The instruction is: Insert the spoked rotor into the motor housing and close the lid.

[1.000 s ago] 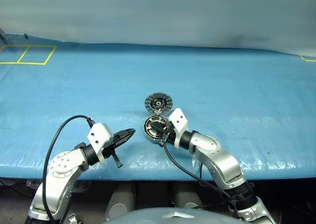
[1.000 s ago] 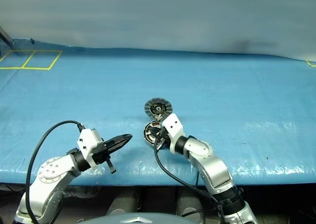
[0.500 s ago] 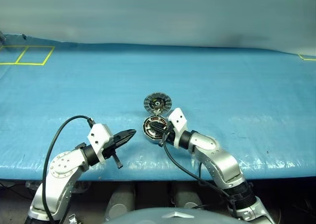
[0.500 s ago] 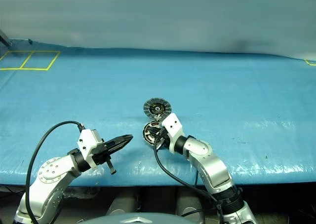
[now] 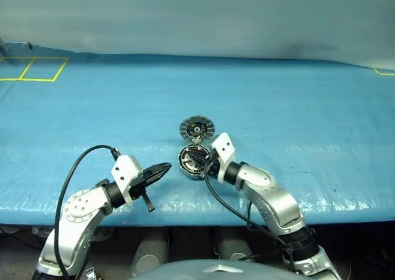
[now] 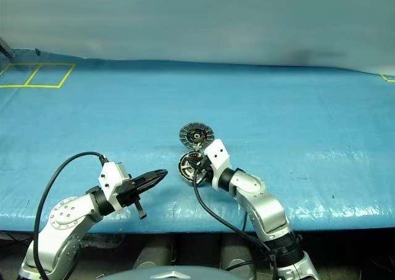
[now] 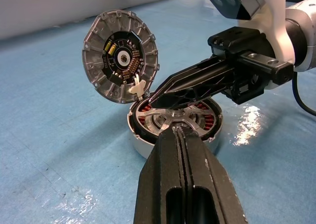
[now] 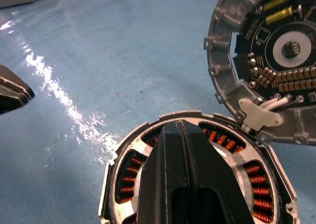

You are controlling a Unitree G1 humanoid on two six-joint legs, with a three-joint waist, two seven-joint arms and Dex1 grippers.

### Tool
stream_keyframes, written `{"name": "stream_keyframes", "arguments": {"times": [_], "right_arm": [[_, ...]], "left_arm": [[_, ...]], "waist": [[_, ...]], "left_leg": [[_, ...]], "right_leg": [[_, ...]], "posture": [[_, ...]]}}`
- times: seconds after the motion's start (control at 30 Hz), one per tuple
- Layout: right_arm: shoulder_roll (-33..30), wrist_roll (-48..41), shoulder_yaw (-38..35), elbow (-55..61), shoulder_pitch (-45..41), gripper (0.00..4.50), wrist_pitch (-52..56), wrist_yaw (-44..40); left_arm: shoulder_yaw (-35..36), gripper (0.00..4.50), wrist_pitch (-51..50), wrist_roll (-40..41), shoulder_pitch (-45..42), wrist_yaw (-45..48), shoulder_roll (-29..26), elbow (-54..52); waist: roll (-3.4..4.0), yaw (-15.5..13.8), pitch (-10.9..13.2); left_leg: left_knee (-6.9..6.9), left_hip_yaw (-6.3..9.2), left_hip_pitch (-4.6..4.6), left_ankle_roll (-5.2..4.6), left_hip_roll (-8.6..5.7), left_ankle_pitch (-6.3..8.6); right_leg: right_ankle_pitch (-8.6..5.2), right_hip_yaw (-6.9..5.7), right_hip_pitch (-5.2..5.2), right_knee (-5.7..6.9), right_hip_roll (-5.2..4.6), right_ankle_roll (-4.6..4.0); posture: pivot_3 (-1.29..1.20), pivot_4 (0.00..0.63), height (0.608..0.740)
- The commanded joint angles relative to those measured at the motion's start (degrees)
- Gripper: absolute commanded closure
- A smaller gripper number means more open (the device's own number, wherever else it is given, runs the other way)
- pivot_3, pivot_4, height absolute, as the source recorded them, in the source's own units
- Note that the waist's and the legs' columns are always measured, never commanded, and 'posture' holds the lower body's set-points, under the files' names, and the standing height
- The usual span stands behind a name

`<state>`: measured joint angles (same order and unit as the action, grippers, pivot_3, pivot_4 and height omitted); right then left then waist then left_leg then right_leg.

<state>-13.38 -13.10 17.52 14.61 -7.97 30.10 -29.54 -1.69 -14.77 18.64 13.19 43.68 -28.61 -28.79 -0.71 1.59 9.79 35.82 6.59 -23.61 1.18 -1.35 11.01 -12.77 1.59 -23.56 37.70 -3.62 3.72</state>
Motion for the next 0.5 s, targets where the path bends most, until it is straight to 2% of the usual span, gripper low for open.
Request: {"name": "stream_keyframes", "arguments": {"times": [0.03, 0.33, 0.5], "right_arm": [[0.0, 2.0, 1.4, -0.9, -0.9, 4.50, 2.6, 1.5], [0.4, 5.3, 7.2, -0.7, -4.8, 4.50, 12.1, 3.2], [0.7, 5.2, 8.1, 0.0, -5.0, 4.50, 13.0, 2.8]], "left_arm": [[-0.4, 4.48, 0.1, 0.5, -0.1, -0.2, -0.3, -0.4], [-0.9, 4.48, -0.5, 0.6, -0.1, -0.7, -0.3, -0.6], [-1.0, 4.48, -0.9, 0.7, 0.0, -0.9, -0.2, -0.8]], "waist": [[-0.01, 0.1, 0.0], [-0.02, 0.5, -0.1], [-0.03, 0.5, -0.1]], "left_leg": [[0.00, 0.00, 0.01, 0.00, 0.02, 0.00], [0.00, 0.02, 0.06, 0.01, 0.05, 0.01], [-0.07, 0.04, 0.07, 0.02, 0.05, 0.01]], "right_leg": [[0.00, 0.00, 0.01, 0.00, 0.01, 0.00], [-0.01, -0.02, 0.03, 0.01, 0.01, -0.02], [-0.03, -0.05, 0.01, -0.01, 0.01, -0.05]], "posture": [[0.00, 0.150, 0.740], [0.00, 0.150, 0.740], [0.00, 0.150, 0.740]]}}
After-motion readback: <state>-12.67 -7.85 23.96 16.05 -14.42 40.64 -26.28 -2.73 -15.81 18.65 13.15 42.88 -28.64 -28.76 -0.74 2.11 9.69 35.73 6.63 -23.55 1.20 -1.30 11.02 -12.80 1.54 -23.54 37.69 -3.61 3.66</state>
